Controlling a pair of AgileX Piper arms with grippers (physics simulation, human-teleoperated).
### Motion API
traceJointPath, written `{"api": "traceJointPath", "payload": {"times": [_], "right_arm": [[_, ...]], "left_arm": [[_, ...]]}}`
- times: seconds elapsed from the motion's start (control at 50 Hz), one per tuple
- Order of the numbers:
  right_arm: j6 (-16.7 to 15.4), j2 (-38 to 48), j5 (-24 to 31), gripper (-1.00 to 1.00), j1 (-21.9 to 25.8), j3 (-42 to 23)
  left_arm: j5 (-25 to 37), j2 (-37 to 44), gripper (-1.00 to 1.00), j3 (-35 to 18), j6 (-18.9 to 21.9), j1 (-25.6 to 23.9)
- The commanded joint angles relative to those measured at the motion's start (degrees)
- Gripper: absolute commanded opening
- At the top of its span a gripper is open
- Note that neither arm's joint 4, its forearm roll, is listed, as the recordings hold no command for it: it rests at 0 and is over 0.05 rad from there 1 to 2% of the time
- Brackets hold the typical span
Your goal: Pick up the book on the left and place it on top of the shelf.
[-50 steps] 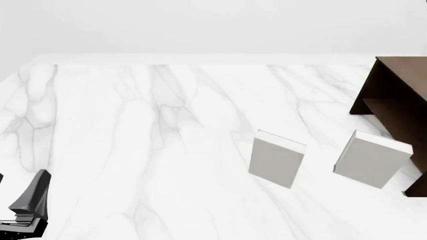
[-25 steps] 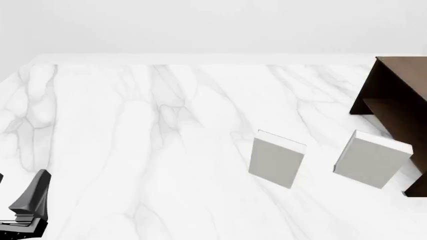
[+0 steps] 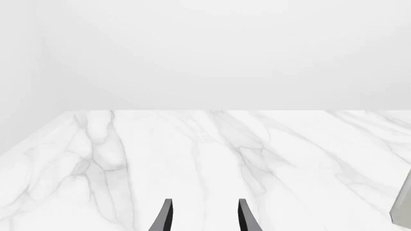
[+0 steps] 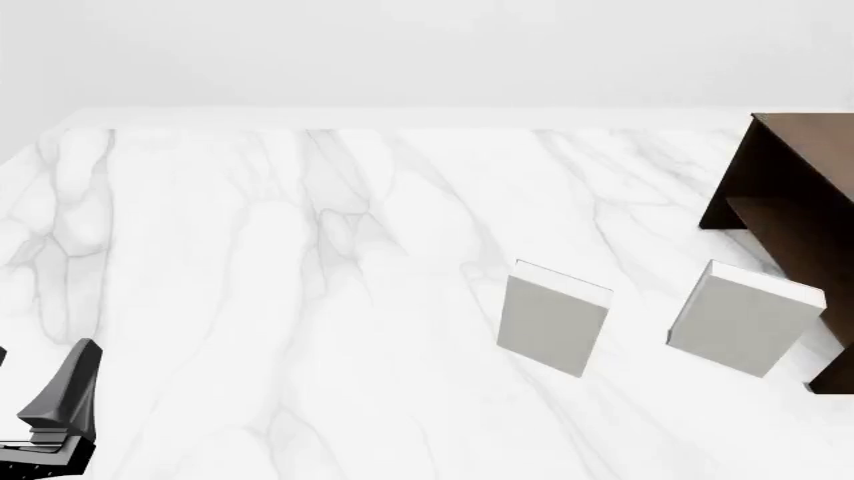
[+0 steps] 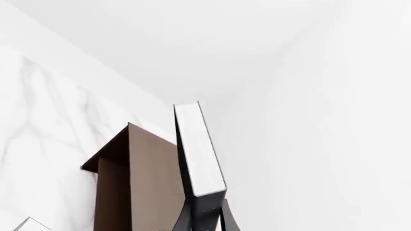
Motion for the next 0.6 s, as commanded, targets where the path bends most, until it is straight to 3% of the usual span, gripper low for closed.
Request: {"api": "traceJointPath", "payload": {"times": [0.02,0.6], "right_arm": [[1.15,1.24,-1.26,-1.0,-2.13,-1.28],[0.15,4.7,-5.01,-1.0,-8.4,-0.47]], "left_arm": [[0.0,0.0,1.0,0.0,0.0,0.0],[0.0,0.0,1.0,0.0,0.0,0.0]]}}
